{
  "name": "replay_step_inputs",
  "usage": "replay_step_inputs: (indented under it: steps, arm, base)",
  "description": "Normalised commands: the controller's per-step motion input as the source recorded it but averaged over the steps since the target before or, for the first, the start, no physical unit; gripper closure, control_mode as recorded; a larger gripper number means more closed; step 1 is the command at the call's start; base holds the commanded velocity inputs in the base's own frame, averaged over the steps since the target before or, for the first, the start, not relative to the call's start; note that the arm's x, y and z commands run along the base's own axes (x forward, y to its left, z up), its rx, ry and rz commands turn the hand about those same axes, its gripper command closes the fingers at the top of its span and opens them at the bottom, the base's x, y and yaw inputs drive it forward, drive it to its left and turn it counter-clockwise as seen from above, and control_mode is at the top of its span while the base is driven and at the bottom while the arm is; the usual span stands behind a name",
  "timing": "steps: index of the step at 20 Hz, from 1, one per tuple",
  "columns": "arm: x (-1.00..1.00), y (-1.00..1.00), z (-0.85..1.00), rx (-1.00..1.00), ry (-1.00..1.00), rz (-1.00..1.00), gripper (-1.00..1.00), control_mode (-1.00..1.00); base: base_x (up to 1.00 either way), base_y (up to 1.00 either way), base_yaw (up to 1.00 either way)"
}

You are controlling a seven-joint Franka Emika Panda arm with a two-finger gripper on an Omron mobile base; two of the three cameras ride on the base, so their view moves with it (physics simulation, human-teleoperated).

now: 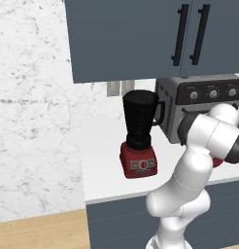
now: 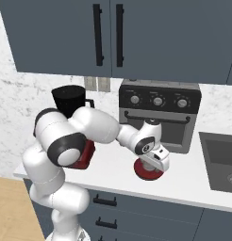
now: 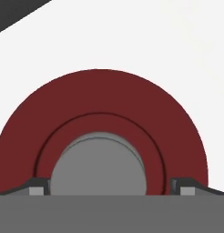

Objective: Close the lid blender by securely placing the lid on top.

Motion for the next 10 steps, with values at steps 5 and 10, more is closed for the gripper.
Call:
replay_step_inputs:
  steps: [5, 10]
  arm:
    - [0.16, 0.00, -0.21, 0.00, 0.00, 0.00, -1.00, -1.00]
    - [0.24, 0.03, -0.26, 0.00, 0.00, 0.00, -1.00, -1.00]
  base:
    - [0.00, 0.00, 0.00]
    - [0.00, 0.00, 0.00]
